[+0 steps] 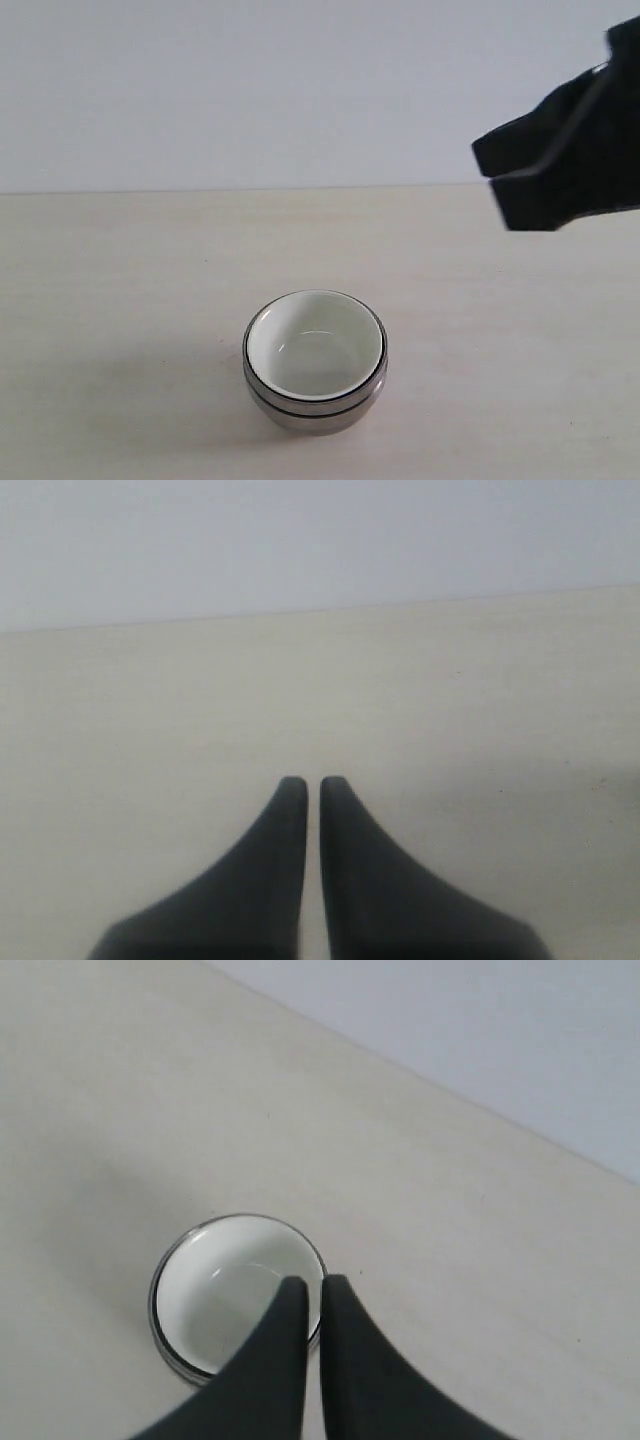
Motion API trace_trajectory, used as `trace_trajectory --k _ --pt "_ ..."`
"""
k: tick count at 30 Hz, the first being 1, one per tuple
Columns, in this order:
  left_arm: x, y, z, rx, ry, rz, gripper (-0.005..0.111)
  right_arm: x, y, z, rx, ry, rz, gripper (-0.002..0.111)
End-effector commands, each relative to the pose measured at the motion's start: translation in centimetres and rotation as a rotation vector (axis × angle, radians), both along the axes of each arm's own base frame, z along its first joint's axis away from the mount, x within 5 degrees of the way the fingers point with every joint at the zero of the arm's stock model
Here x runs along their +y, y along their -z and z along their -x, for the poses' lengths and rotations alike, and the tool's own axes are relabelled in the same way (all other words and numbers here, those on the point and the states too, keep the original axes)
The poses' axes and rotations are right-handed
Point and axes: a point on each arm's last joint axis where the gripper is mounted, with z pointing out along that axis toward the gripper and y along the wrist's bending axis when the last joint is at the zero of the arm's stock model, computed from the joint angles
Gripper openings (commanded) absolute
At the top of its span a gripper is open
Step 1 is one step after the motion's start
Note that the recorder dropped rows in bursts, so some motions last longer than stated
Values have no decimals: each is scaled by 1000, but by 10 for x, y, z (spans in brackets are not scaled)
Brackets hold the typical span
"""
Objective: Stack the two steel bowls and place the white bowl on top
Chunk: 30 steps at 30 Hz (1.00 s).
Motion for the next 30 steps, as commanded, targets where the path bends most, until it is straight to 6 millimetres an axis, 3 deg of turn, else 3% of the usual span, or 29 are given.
trace_trajectory --k 1,11,18,24,30 --pt "0 1 0 3 -3 6 4 -26 -16 30 -127 -4 -93 0" --pt "0 1 0 3 -3 6 4 -95 -44 108 -408 -3 -334 0" --pt "0 1 0 3 -3 6 4 -140 -45 160 -582 2 -477 0" --pt "0 1 0 3 -3 6 4 -173 -39 186 -688 110 -580 0" --pt "0 1 0 3 -3 6 4 -177 -35 186 -696 347 -527 0"
